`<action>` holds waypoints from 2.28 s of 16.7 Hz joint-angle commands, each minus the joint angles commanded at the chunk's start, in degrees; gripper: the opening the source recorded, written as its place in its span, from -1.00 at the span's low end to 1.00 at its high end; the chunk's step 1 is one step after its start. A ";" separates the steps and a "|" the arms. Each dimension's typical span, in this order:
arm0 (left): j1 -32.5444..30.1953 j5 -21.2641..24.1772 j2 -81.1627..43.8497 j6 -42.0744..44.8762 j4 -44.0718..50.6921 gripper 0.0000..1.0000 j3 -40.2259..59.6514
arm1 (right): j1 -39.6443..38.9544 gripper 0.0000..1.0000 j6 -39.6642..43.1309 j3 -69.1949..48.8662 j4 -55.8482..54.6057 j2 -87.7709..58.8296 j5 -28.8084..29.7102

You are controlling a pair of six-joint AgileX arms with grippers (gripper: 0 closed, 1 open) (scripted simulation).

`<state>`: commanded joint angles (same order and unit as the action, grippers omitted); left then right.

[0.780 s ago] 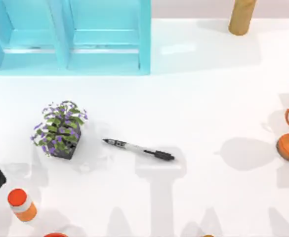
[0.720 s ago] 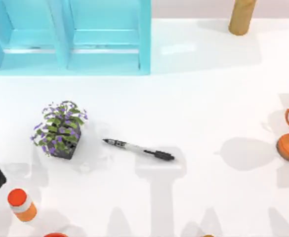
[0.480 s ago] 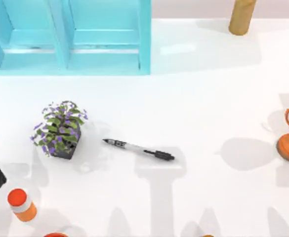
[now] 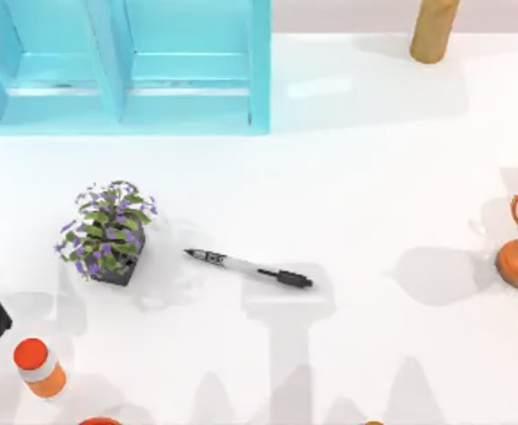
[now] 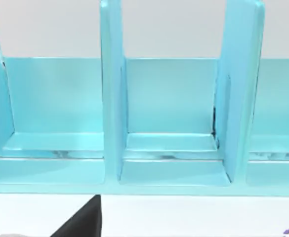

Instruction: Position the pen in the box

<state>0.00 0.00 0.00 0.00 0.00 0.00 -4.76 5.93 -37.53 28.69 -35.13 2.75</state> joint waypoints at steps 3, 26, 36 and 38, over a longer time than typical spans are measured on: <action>0.00 0.00 0.00 0.00 0.00 1.00 0.00 | -2.67 1.00 2.93 -19.90 11.79 -16.91 0.71; 0.00 0.00 0.00 0.00 0.00 1.00 0.00 | -32.28 1.00 24.90 -124.15 71.41 -119.03 -8.61; 0.00 0.00 0.00 0.00 0.00 1.00 0.00 | -34.33 1.00 26.12 -128.82 73.61 -124.53 -9.98; 0.00 0.00 0.00 0.00 0.00 1.00 0.00 | -34.52 1.00 26.12 -130.84 74.04 -126.21 -9.99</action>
<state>0.00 0.00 0.00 0.00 0.00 0.00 -39.28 32.05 -168.37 102.73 -161.35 -7.24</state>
